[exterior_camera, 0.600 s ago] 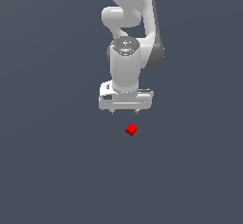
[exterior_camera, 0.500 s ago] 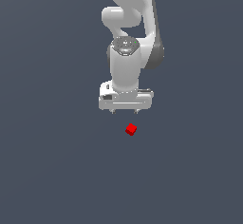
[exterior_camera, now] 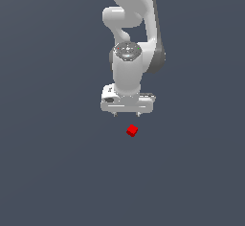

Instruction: Pick up the red cube and move it to a goal position.

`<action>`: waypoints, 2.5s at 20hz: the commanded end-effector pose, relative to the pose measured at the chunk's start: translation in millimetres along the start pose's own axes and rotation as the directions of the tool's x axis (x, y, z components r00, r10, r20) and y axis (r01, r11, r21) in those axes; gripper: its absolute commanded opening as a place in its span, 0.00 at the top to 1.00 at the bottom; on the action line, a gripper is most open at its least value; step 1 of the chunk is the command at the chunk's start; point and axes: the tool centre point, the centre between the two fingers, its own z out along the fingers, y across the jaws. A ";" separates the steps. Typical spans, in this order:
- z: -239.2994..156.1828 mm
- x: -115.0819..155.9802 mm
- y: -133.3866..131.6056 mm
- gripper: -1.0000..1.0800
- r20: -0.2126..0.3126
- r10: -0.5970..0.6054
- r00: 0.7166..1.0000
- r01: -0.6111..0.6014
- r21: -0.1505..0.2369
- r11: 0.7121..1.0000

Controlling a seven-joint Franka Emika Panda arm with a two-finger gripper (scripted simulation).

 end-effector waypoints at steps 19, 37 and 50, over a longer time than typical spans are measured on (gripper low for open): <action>105.3 0.8 -23.5 0.04 0.007 0.424 0.906 -0.424 -0.019 0.906; 139.4 4.4 -30.7 1.00 0.010 0.548 0.837 -0.547 -0.024 0.837; 129.1 3.7 -32.4 1.00 0.010 0.547 0.837 -0.547 -0.024 0.837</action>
